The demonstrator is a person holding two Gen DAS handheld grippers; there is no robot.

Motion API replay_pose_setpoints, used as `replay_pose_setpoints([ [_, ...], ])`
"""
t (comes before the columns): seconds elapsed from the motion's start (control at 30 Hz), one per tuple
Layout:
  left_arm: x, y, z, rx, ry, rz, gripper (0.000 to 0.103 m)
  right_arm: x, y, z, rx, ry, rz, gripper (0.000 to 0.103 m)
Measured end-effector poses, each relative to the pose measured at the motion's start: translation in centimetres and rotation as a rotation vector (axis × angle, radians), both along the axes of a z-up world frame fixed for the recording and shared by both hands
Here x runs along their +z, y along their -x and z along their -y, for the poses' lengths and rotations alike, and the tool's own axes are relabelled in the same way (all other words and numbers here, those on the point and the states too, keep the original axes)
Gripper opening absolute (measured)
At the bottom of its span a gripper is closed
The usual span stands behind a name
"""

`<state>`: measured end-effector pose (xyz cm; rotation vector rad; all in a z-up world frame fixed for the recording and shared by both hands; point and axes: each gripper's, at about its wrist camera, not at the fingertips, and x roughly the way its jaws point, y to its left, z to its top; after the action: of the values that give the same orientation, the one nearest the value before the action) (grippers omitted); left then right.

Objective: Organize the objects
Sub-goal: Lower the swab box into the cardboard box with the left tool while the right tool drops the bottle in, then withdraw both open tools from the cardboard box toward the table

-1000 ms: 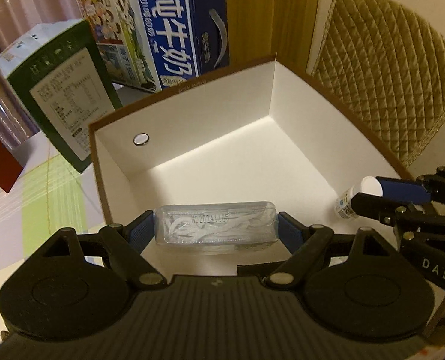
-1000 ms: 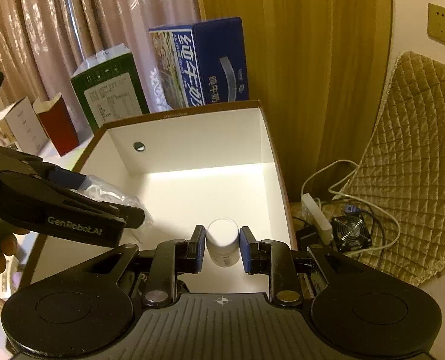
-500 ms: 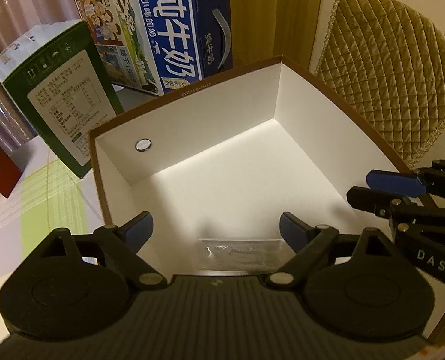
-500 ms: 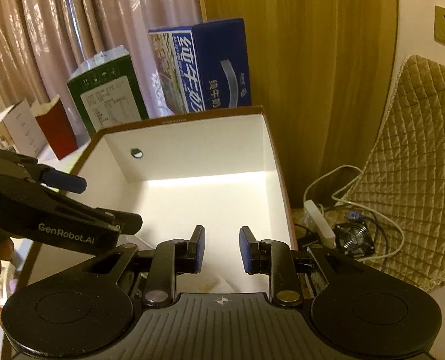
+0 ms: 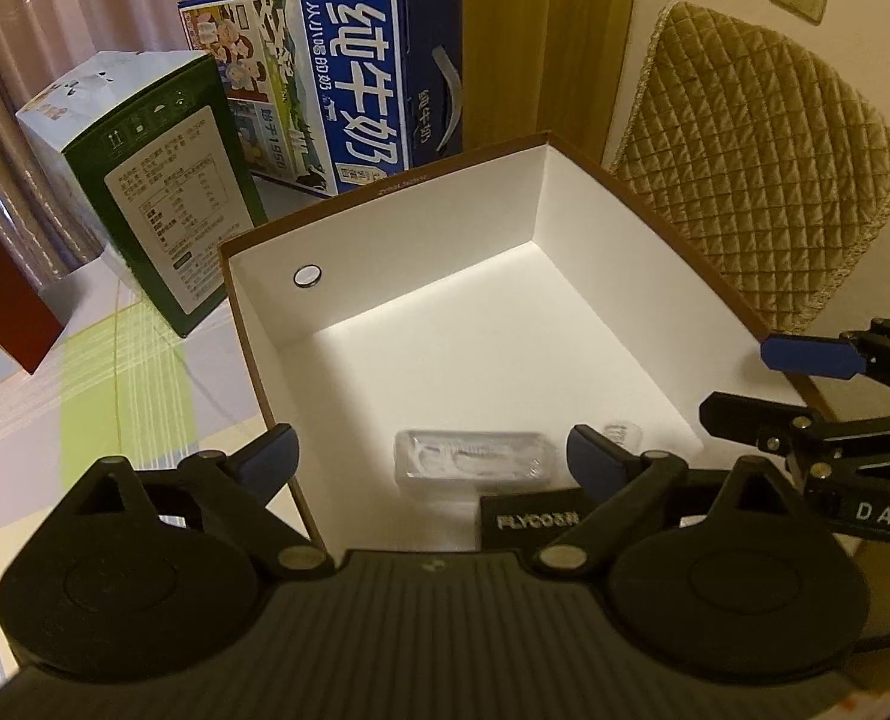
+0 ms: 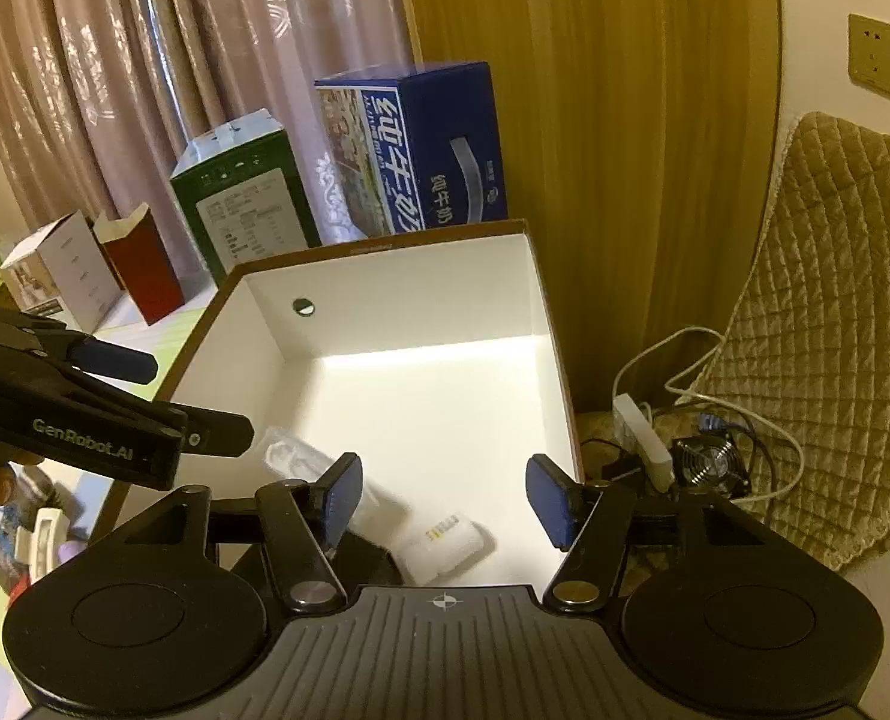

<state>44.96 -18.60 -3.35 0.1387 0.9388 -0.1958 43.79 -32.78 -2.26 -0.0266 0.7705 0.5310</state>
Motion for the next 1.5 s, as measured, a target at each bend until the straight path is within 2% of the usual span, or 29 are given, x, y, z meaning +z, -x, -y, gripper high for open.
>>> replay_pose_setpoints([
  [0.07, 0.4, 0.8, 0.1, -0.006, 0.002, 0.005, 0.095, 0.2, 0.7, 0.3, -0.004, -0.006, -0.004, 0.070],
  [0.37, 2.1, 5.0, 0.5, -0.011, 0.020, 0.021, 0.096, 1.7, 3.8, 1.6, -0.024, -0.034, -0.001, 0.080],
  [0.83, 3.7, 10.8, -0.1, 0.034, 0.052, 0.012, 0.097, 3.3, 8.0, 2.7, -0.036, -0.065, 0.001, 0.087],
  [1.5, 2.7, 18.2, -2.7, 0.094, 0.083, -0.038, 0.097, 3.3, 14.4, 1.9, -0.034, -0.057, -0.034, 0.089],
])
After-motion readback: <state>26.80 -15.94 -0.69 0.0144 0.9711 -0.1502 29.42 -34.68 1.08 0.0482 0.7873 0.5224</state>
